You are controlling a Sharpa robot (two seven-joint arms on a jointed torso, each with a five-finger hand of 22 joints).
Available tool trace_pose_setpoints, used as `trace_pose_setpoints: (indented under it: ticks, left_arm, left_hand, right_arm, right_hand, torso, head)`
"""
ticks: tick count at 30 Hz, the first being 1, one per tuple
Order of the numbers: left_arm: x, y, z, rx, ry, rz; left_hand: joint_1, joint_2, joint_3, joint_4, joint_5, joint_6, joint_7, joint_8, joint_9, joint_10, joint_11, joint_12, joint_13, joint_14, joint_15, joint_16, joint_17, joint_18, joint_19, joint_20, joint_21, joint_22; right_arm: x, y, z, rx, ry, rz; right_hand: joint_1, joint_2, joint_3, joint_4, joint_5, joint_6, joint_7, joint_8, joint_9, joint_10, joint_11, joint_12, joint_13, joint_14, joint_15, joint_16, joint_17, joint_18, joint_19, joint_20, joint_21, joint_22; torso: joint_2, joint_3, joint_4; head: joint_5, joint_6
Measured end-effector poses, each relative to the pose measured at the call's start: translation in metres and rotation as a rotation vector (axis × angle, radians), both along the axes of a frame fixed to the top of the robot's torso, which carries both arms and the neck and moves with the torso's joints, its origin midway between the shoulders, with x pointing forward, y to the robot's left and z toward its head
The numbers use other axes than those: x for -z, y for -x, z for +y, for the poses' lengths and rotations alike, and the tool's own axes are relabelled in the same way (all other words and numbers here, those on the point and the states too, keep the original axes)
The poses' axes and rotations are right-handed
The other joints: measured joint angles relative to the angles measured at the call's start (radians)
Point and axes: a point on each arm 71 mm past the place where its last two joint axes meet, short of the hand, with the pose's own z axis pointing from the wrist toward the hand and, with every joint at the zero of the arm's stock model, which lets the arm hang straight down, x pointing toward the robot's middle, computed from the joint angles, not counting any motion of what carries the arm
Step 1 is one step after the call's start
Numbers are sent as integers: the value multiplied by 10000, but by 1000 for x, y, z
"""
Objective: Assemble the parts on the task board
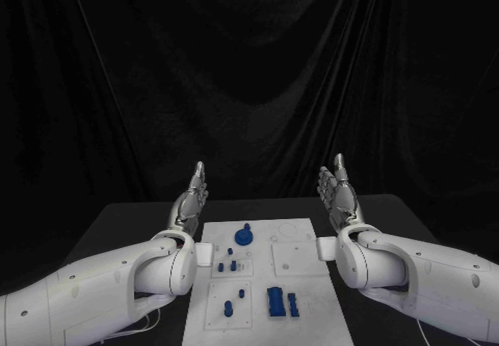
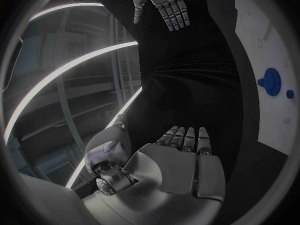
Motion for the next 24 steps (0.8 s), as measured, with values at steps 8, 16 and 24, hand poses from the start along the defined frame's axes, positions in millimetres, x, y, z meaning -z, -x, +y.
trace_pose_setpoints:
  ticks: [8,16,24]
  left_arm:
    - [2,0,3,-395,-90,241]
    - [2,0,4,-538,-118,330]
    - [3,0,4,-591,-127,366]
  left_hand:
    - [-646,-3,27,-27,-35,-70,0,0,-1,0,0,0,1,0,0,0,-6,1,0,0,0,1]
    - [-2277,-7,25,-82,-35,-70,0,1,-1,-35,35,0,2,0,0,0,-9,-156,0,1,0,2]
    - [-2320,-11,25,-82,-35,-70,0,0,1,-35,35,1,-1,0,0,0,-9,-154,0,1,0,2]
  right_arm:
    - [1,0,-1,104,-7,83]
    - [1,0,-1,145,-9,118]
    - [1,0,-1,164,-10,134]
  right_hand:
    - [0,0,0,0,0,0,0,0,2,0,0,0,1,0,1,0,1,1,0,0,0,0]
    - [1,0,0,0,1,0,0,0,3,0,1,0,1,0,1,0,1,1,0,0,0,1]
    - [1,0,0,0,1,0,0,0,4,0,1,0,2,0,1,0,2,3,0,1,0,2]
  torso:
    - [-7,2,-6]
    - [-8,2,-8]
    - [-9,3,-9]
  head:
    - [2,1]
    - [3,1]
    - [3,1]
